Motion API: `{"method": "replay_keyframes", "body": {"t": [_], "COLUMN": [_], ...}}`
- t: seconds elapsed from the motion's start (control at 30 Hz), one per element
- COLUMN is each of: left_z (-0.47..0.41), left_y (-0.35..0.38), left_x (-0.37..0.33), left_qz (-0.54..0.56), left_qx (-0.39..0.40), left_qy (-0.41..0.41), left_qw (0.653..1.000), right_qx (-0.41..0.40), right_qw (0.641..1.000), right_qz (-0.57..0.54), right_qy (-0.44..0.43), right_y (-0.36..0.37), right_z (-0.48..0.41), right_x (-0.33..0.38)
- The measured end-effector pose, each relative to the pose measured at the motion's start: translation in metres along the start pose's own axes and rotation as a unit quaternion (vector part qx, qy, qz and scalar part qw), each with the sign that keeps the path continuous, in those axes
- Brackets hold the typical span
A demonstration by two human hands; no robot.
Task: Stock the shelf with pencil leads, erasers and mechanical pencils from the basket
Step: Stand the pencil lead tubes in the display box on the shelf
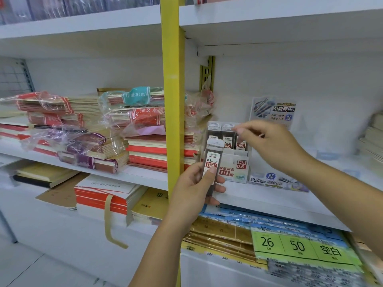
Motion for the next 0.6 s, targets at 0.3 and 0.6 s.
{"method": "replay_keyframes", "body": {"t": [0.3, 0.6], "left_z": [-0.002, -0.007], "left_y": [0.008, 0.025], "left_x": [-0.011, -0.003], "left_qz": [-0.223, -0.482], "left_qx": [-0.089, -0.061], "left_qy": [0.122, 0.261], "left_qw": [0.963, 0.834], "right_qx": [-0.021, -0.06], "right_qw": [0.988, 0.993], "right_qz": [-0.151, 0.095], "right_qy": [0.029, -0.029], "right_y": [-0.01, -0.031], "right_z": [0.011, -0.03], "right_x": [-0.003, -0.022]}}
Point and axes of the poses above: each hand's wrist, its own z-axis away from the middle knuckle, its own y-axis out of the palm, x = y × z, the point moved 7 cm from there along -z, towards the middle knuckle, and after that the axes turned 1 degree about x, right-handed, at the moved point
